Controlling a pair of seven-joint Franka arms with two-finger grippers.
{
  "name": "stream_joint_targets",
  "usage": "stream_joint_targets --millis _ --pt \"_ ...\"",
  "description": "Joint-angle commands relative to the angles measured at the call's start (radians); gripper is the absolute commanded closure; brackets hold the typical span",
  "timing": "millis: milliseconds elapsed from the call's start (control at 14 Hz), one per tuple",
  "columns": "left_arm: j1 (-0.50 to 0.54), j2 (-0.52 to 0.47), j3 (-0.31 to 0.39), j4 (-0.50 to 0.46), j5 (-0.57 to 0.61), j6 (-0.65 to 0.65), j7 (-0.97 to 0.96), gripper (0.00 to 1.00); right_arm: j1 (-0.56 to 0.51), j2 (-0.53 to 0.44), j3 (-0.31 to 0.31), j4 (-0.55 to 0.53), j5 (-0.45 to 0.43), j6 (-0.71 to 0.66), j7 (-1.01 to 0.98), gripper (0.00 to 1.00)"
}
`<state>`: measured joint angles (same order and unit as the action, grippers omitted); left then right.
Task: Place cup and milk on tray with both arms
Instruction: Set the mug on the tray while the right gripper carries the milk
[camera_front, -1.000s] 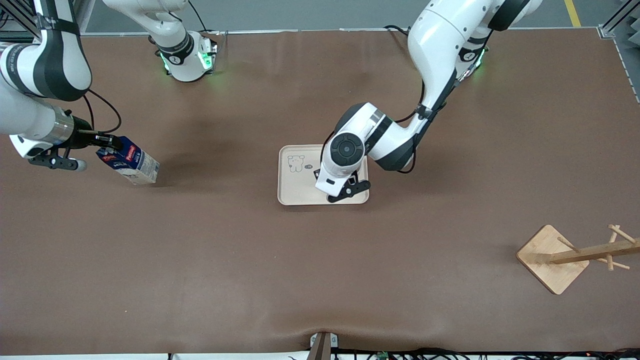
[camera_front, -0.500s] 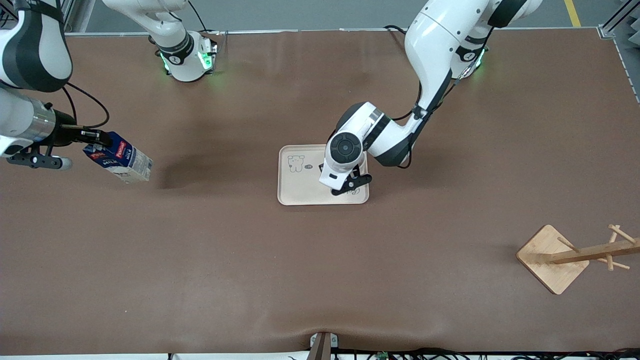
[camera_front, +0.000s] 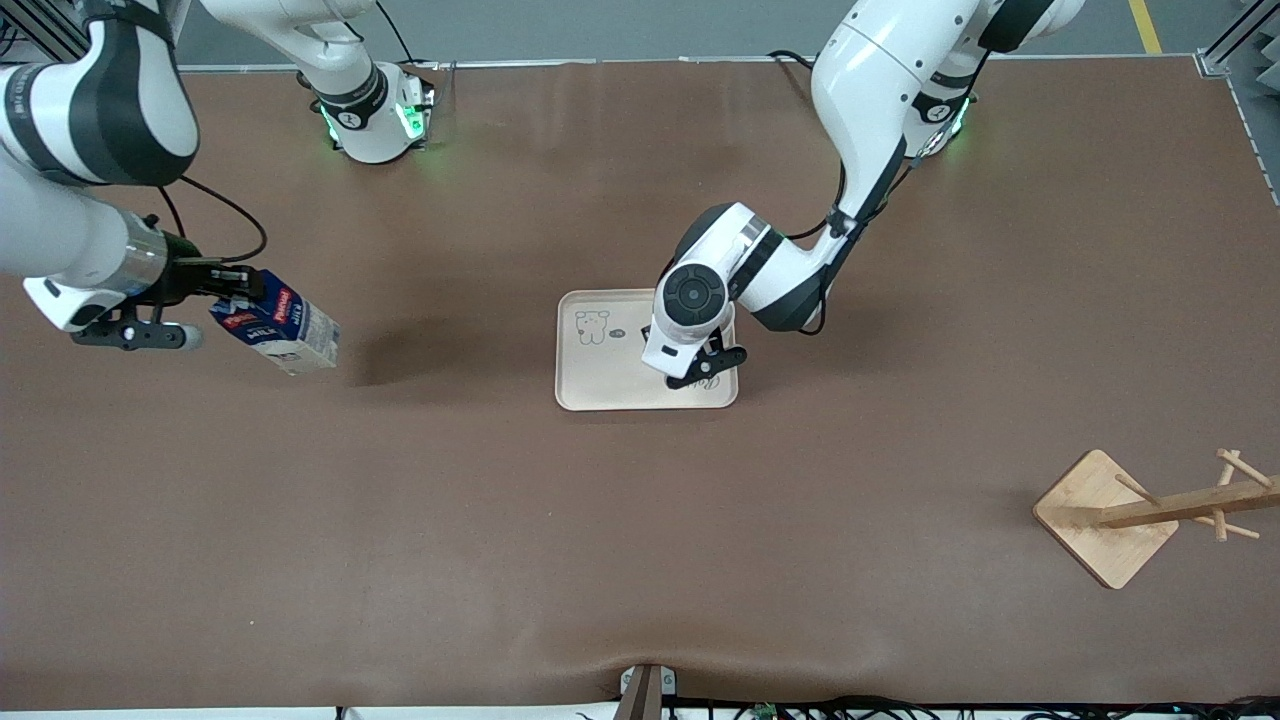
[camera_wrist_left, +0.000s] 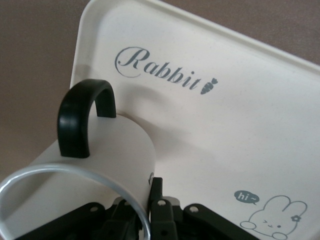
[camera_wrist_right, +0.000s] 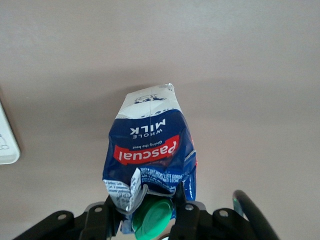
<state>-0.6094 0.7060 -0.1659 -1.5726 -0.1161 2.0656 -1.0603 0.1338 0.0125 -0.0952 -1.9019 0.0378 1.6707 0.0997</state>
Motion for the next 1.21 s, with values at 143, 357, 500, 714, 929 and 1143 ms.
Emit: stream_joint_targets --millis 143,357,500,714,929,1143 --pt "0.004 -0.013 0.002 -0.012 -0.007 0.014 0.01 0.27 0.168 0.01 -0.005 0.038 0.066 -0.011 0.263 1.0" --pt "0.004 -0.016 0.003 0.0 -0.007 0.014 0.002 0.0 0.257 0.026 -0.005 0.044 0.096 0.029 0.394 1.0" --pt "0.005 -0.026 0.008 0.028 -0.005 0.005 -0.007 0.0 0.329 0.049 -0.005 0.044 0.097 0.079 0.503 1.0" --pt "0.066 -0.121 0.022 0.048 0.004 -0.039 0.002 0.0 0.444 0.108 -0.005 0.055 0.108 0.182 0.668 1.0" --pt "0.186 -0.215 0.022 0.06 0.027 -0.097 0.096 0.0 0.539 0.234 -0.005 0.156 0.16 0.21 0.785 1.0" --pt "0.325 -0.269 0.023 0.094 0.032 -0.174 0.219 0.0 0.572 0.334 -0.005 0.254 0.249 0.211 0.836 1.0"
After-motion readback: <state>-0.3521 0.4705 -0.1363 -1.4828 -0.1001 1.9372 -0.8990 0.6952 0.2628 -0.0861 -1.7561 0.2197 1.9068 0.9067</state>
